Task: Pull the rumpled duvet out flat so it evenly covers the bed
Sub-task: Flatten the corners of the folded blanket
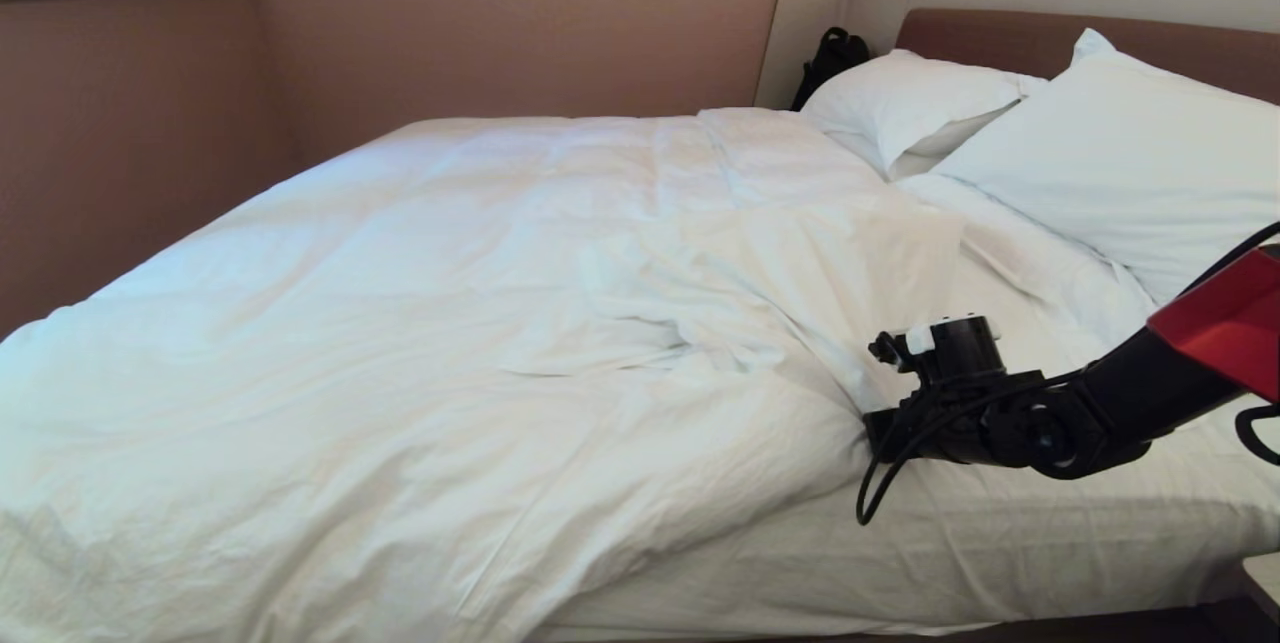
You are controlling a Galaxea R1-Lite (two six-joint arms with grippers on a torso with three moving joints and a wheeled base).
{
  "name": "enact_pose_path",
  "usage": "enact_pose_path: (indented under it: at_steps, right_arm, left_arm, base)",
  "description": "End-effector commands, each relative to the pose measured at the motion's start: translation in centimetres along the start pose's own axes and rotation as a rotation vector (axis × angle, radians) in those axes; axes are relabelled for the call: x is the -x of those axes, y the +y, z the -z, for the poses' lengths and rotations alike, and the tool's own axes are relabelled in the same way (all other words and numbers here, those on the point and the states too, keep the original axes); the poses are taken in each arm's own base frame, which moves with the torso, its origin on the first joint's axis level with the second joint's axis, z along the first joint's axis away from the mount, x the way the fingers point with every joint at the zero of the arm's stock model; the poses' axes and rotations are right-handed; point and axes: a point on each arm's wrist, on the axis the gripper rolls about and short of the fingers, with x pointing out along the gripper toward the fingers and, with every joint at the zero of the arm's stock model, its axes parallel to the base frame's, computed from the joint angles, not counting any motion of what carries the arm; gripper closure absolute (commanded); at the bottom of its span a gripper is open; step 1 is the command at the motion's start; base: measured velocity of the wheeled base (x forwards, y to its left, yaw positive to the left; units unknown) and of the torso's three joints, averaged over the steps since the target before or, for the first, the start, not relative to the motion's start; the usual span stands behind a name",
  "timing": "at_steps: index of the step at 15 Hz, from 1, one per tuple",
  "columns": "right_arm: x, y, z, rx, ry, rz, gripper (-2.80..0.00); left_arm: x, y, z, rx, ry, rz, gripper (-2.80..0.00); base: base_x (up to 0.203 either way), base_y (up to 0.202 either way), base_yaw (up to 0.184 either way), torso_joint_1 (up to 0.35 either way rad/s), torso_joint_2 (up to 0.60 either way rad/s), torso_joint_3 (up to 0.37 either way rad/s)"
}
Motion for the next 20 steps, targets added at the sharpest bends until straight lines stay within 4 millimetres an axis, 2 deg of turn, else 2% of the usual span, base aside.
enact_pose_path:
  at_steps: [1, 4, 6, 9, 13, 14, 17, 20]
  right_arm:
    - [0.1, 0.1, -0.3, -0.006, -0.034, -0.002, -2.8]
    - [1.7, -0.1, -1.4, -0.016, -0.087, -0.003, -2.8]
    - [4.1, 0.0, -2.8, -0.021, -0.157, -0.014, -2.8]
    - [9.4, 0.8, -4.7, -0.01, -0.294, -0.056, -2.8]
    - [14.6, 2.5, -5.7, 0.021, -0.406, -0.123, -2.8]
    - [15.0, 2.8, -5.9, 0.026, -0.409, -0.132, 0.0]
    - [14.6, 3.1, -7.1, 0.021, -0.431, -0.137, 0.0]
    - [13.0, 3.6, -8.5, -0.005, -0.436, -0.144, 0.0]
  left_arm:
    - [0.0, 0.0, 0.0, 0.0, 0.0, 0.0, 0.0]
    - [0.0, 0.0, 0.0, 0.0, 0.0, 0.0, 0.0]
    - [0.0, 0.0, 0.0, 0.0, 0.001, 0.0, 0.0]
    - [0.0, 0.0, 0.0, 0.0, 0.0, 0.0, 0.0]
    - [0.0, 0.0, 0.0, 0.0, 0.0, 0.0, 0.0]
    - [0.0, 0.0, 0.0, 0.0, 0.0, 0.0, 0.0]
    - [0.0, 0.0, 0.0, 0.0, 0.0, 0.0, 0.0]
    - [0.0, 0.0, 0.0, 0.0, 0.0, 0.0, 0.0]
  base:
    - [0.0, 0.0, 0.0, 0.0, 0.0, 0.0]
    - [0.0, 0.0, 0.0, 0.0, 0.0, 0.0]
    - [0.0, 0.0, 0.0, 0.0, 0.0, 0.0]
    - [0.0, 0.0, 0.0, 0.0, 0.0, 0.0]
    - [0.0, 0.0, 0.0, 0.0, 0.0, 0.0]
    - [0.0, 0.0, 0.0, 0.0, 0.0, 0.0]
    - [0.0, 0.0, 0.0, 0.0, 0.0, 0.0]
    - [0.0, 0.0, 0.0, 0.0, 0.0, 0.0]
